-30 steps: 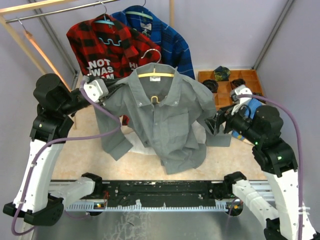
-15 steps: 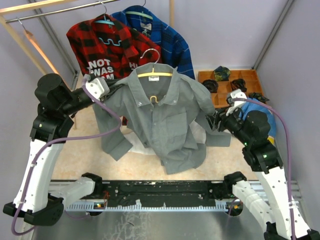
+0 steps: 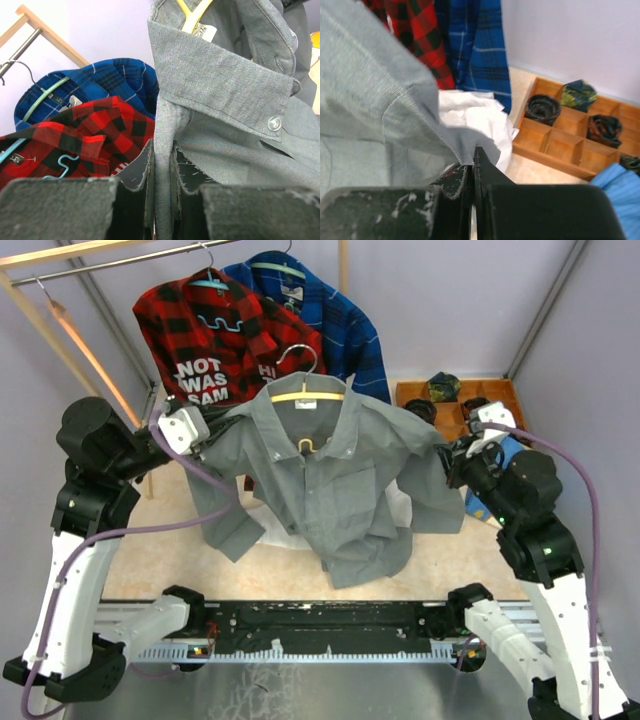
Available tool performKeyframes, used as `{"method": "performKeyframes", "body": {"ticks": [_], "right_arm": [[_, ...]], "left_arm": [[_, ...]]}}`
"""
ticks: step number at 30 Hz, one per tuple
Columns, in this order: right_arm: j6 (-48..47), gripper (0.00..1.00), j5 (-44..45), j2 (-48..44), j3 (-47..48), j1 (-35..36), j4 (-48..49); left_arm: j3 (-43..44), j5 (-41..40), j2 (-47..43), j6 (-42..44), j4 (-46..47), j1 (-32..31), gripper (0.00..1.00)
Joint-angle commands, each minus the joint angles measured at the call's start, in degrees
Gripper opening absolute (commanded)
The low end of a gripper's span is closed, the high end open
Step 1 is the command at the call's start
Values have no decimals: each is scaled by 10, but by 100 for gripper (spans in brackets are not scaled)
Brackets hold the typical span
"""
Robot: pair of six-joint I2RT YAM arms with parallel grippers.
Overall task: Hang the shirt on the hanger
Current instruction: Hang the shirt on the hanger.
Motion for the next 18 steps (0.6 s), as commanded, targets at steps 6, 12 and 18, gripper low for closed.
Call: {"method": "performKeyframes", "body": {"ticks": [6, 12, 18], "right_arm": [[-53, 0, 116, 45, 166, -5, -130], [-50, 0, 108, 53, 167, -6, -181], [-38, 3, 105, 36, 120, -5, -212]], "left_arm": [[-16, 37, -37, -8, 37, 2, 0], [-16, 29, -36, -13, 47, 2, 0], [-11, 30, -33, -16, 56, 2, 0]]}}
